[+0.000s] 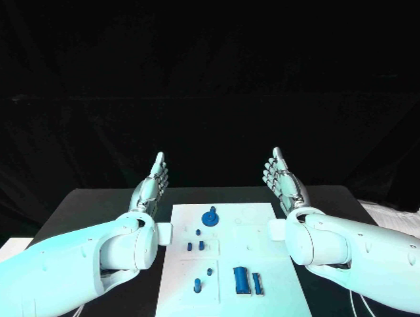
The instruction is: Assemble the parts on the task board
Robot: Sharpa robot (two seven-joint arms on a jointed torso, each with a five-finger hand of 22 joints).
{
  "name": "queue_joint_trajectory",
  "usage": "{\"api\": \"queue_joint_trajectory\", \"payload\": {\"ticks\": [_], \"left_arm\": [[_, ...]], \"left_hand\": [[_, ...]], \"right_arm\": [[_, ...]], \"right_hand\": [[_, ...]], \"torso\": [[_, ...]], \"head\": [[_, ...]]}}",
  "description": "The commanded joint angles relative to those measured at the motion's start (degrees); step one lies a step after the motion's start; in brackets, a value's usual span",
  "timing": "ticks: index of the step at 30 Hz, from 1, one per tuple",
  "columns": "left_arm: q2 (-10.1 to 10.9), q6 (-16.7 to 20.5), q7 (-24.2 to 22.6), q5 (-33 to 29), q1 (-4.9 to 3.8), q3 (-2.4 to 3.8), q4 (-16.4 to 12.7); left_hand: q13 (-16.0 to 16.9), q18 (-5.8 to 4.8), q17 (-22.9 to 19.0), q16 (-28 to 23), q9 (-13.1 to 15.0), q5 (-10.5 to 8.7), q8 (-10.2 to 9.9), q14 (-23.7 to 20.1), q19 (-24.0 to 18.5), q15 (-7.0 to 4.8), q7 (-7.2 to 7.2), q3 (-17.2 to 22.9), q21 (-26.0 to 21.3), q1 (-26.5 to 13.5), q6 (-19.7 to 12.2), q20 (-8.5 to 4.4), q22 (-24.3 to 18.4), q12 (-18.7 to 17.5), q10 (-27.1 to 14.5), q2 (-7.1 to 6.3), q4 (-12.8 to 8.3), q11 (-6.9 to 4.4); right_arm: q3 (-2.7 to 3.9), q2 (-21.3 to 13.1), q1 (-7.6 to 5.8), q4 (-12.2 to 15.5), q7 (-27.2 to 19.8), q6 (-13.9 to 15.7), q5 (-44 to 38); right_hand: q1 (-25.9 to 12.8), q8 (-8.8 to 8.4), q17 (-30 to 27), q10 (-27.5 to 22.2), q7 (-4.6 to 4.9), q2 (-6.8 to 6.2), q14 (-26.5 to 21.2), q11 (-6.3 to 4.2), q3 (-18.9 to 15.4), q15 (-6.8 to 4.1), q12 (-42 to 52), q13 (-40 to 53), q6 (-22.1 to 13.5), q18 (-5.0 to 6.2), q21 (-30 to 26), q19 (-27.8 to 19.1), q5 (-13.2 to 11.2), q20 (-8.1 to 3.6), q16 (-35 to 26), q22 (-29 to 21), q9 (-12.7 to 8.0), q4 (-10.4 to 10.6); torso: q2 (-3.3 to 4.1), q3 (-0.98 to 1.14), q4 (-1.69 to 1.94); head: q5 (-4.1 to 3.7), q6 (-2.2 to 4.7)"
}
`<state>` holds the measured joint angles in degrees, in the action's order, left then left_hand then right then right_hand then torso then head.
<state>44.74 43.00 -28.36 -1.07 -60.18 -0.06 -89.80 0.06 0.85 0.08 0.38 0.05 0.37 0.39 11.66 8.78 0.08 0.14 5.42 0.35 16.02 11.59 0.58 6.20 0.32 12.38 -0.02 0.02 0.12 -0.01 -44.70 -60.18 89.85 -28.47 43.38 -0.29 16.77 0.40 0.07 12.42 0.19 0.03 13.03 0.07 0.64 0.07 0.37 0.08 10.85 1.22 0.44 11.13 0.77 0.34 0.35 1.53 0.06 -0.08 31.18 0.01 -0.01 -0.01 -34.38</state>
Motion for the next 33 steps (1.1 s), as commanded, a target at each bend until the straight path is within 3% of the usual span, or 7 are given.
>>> {"api": "queue_joint_trajectory", "payload": {"ticks": [1, 2, 14, 15, 17, 20, 33], "left_arm": [[-0.05, 1.12, -1.44, 1.07, 0.01, 0.06, -0.15], [-0.05, 1.12, -1.44, 1.07, 0.01, 0.06, -0.15], [-0.05, 1.12, -1.44, 1.07, 0.01, 0.06, -0.15], [-0.05, 1.12, -1.44, 1.07, 0.01, 0.06, -0.15], [-0.05, 1.12, -1.44, 1.07, 0.01, 0.06, -0.15], [-0.05, 1.12, -1.44, 1.07, 0.01, 0.06, -0.15], [-0.05, 1.12, -1.44, 1.07, 0.01, 0.06, -0.15]], "left_hand": [[-0.06, -0.85, -0.08, -0.38, -0.05, -0.37, -0.39, -3.81, -2.79, -0.08, -0.14, -5.42, -0.35, -5.23, -3.78, -0.58, -2.03, -0.32, -4.07, 0.02, -0.02, -0.12], [-0.06, -0.85, -0.08, -0.38, -0.05, -0.37, -0.39, -4.15, -3.1, -0.08, -0.14, -5.42, -0.35, -5.72, -4.11, -0.58, -6.2, -0.32, -4.41, 0.02, -0.02, -0.12], [-0.06, -0.85, -0.08, -0.38, -0.05, -0.37, -0.39, -7.0, -8.78, -0.08, -0.14, -5.42, -0.35, -9.57, -6.95, -0.58, -6.2, -0.32, -7.46, 0.02, -0.02, -0.12], [-0.06, -0.85, -0.08, -0.38, -0.05, -0.37, -0.39, -7.15, -8.78, -0.08, -0.14, -5.42, -0.35, -9.91, -7.04, -0.58, -6.2, -0.32, -7.72, 0.02, -0.02, -0.12], [-0.06, -0.85, -0.08, -0.38, -0.05, -0.37, -0.39, -7.45, -8.78, -0.08, -0.14, -5.42, -0.35, -10.31, -7.4, -0.58, -6.2, -0.32, -7.96, 0.02, -0.02, -0.12], [-0.06, -0.85, -0.08, -0.38, -0.05, -0.37, -0.39, -11.66, -8.78, -0.08, -0.14, -5.42, -0.35, -16.02, -11.59, -0.58, -6.2, -0.32, -12.38, 0.02, -0.02, -0.12], [-0.06, -0.85, -0.08, -0.38, -0.05, -0.37, -0.39, -11.66, -8.78, -0.08, -0.14, -5.42, -0.35, -16.02, -11.59, -0.58, -6.2, -0.32, -12.38, 0.02, -0.02, -0.12]], "right_arm": [[0.01, 0.01, 0.02, 0.1, -1.32, 0.73, 0.29], [0.01, 0.01, 0.02, 0.1, -1.32, 0.73, 0.29], [0.01, 0.01, 0.02, 0.1, -1.32, 0.73, 0.29], [0.01, 0.01, 0.02, 0.1, -1.32, 0.73, 0.29], [0.01, 0.01, 0.02, 0.1, -1.32, 0.73, 0.29], [0.01, 0.01, 0.02, 0.1, -1.32, 0.73, 0.29], [0.01, 0.01, 0.02, 0.1, -1.32, 0.73, 0.29]], "right_hand": [[-5.5, -0.4, -0.07, -4.08, -0.19, -0.03, -4.28, -0.07, -0.64, -0.07, -0.37, -0.08, -3.55, -1.22, -0.44, -3.65, -0.77, -0.34, -0.35, -1.53, -0.06, 0.08], [-5.96, -0.4, -0.07, -4.44, -0.19, -0.03, -4.67, -0.07, -0.64, -0.07, -0.37, -0.08, -3.85, -1.22, -0.44, -3.95, -0.77, -0.34, -0.35, -1.53, -0.06, 0.08], [-10.15, -0.4, -0.07, -7.49, -0.19, -0.03, -7.97, -0.07, -0.64, -0.07, -0.37, -0.08, -6.5, -1.22, -0.44, -6.62, -0.77, -0.34, -0.35, -1.53, -0.06, 0.08], [-11.27, -0.4, -0.07, -8.34, -0.19, -0.03, -8.84, -0.07, -0.64, -0.07, -0.37, -0.08, -10.85, -1.22, -0.44, -11.13, -0.77, -0.34, -0.35, -1.53, -0.06, 0.08], [-16.77, -0.4, -0.07, -12.42, -0.19, -0.03, -13.03, -0.07, -0.64, -0.07, -0.37, -0.08, -10.85, -1.22, -0.44, -11.13, -0.77, -0.34, -0.35, -1.53, -0.06, 0.08], [-16.77, -0.4, -0.07, -12.42, -0.19, -0.03, -13.03, -0.07, -0.64, -0.07, -0.37, -0.08, -10.85, -1.22, -0.44, -11.13, -0.77, -0.34, -0.35, -1.53, -0.06, 0.08], [-16.77, -0.4, -0.07, -12.42, -0.19, -0.03, -13.03, -0.07, -0.64, -0.07, -0.37, -0.08, -10.85, -1.22, -0.44, -11.13, -0.77, -0.34, -0.35, -1.53, -0.06, 0.08]], "torso": [[0.0, -0.01, 0.01], [0.0, -0.01, 0.01], [0.0, -0.01, 0.01], [0.0, -0.01, 0.01], [0.0, -0.01, 0.01], [0.0, -0.01, 0.01], [0.0, -0.01, 0.01]], "head": [[0.01, 0.0], [0.01, 0.0], [0.01, 0.0], [0.01, 0.0], [0.01, 0.0], [0.01, 0.0], [0.01, 0.0]]}}
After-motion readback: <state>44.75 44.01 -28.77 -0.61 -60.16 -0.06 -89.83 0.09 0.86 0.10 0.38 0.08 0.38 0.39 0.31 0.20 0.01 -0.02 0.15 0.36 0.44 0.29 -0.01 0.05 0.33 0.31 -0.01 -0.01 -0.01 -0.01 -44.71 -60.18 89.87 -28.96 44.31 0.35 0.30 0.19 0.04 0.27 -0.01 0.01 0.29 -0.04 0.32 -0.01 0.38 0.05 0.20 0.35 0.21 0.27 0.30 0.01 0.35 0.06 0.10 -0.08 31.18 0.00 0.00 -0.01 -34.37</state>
